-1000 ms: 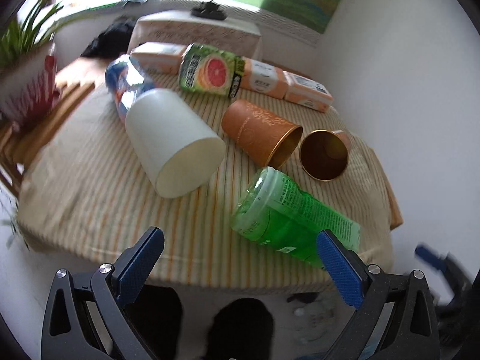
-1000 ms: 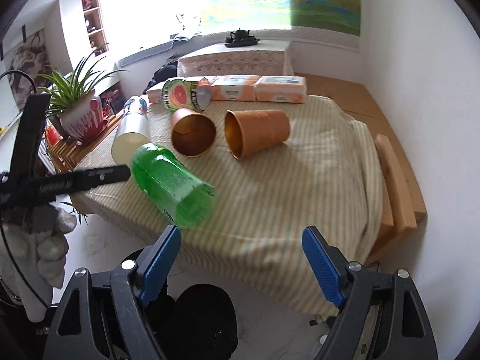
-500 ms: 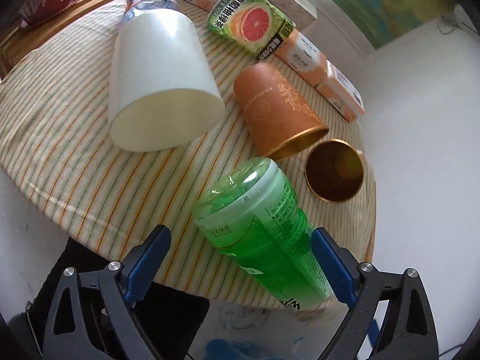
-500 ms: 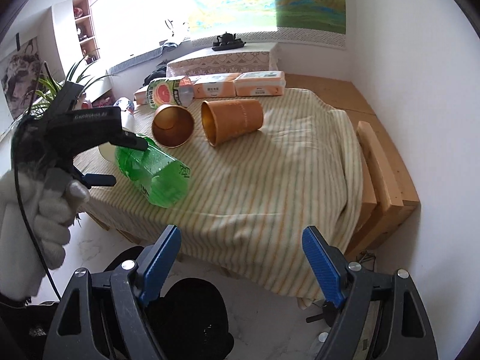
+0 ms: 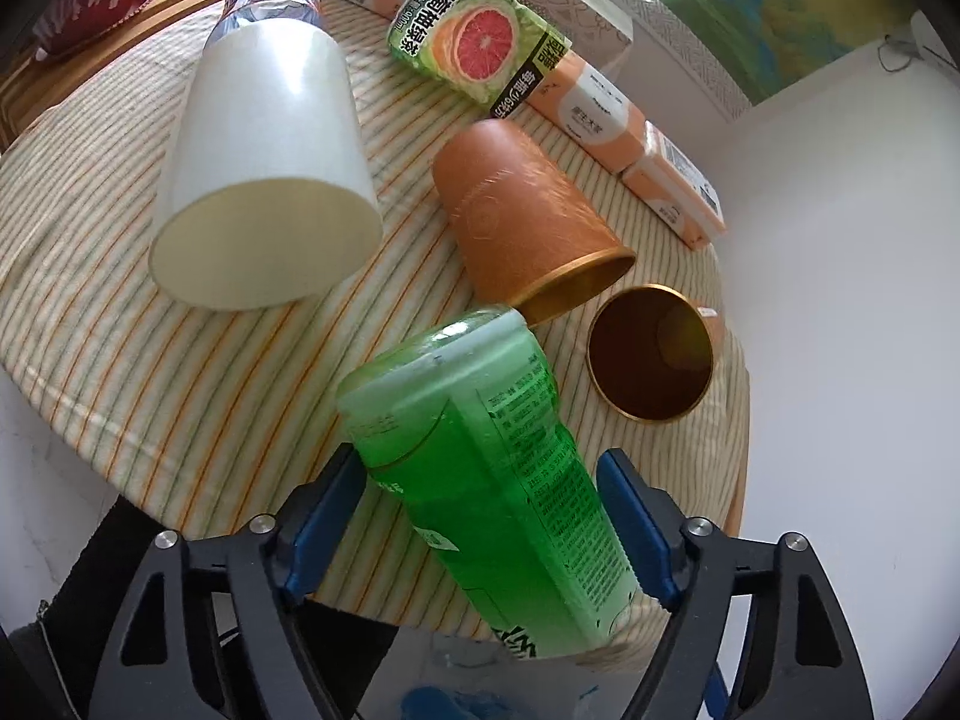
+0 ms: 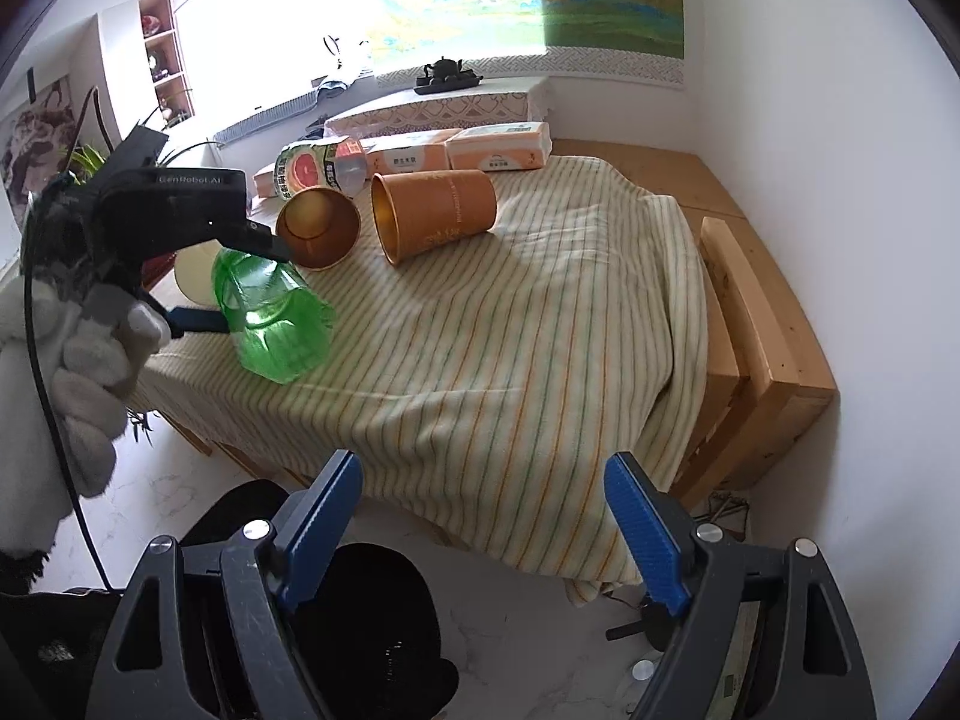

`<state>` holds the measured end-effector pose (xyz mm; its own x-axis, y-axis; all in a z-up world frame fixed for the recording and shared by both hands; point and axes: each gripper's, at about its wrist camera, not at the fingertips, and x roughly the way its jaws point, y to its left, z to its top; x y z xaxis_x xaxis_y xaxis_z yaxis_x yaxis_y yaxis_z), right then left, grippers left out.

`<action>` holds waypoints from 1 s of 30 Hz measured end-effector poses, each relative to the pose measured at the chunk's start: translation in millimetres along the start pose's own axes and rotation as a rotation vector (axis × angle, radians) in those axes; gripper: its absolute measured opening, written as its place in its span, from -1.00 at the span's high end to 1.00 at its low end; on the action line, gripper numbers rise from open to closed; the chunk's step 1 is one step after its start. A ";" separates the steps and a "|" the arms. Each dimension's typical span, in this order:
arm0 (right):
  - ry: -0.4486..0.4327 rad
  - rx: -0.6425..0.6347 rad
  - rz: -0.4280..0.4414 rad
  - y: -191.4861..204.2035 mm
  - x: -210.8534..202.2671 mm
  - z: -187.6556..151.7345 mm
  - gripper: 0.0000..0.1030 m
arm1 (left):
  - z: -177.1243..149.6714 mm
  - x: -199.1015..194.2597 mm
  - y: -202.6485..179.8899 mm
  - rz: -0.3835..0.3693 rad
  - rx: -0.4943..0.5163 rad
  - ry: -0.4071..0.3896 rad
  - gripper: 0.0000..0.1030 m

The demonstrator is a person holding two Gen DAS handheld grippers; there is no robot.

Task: Flip cup upside down
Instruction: 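Grasp the green cup with the left gripper while the right gripper releases it, then rotate the green cup upright with the left gripper and lower it onto the table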

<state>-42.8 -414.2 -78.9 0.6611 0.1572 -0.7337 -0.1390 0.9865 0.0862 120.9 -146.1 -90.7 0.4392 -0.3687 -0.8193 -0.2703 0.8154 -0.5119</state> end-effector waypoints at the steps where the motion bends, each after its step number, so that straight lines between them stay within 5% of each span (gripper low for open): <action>1: 0.001 0.004 0.003 -0.4 1.0 -0.2 -0.55 | 2.4 1.3 0.6 0.001 -0.003 -0.003 -0.55; 12: 0.014 0.010 -0.001 3.4 8.3 -3.7 -0.55 | 1.9 7.1 -2.8 -0.031 0.063 -0.001 -0.51; 15: 0.020 0.015 0.001 4.6 10.6 -4.5 -0.55 | -5.7 -3.6 -11.7 -0.019 0.164 -0.046 -0.51; 30: -0.050 0.117 0.007 11.6 11.7 -2.3 -0.55 | -46.4 -42.8 -52.5 0.143 0.737 -0.503 -0.41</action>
<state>-38.4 -401.0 -88.1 0.6965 0.1630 -0.6988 -0.0585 0.9835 0.1711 76.6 -193.8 -40.8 0.8131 -0.1441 -0.5641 0.1904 0.9814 0.0238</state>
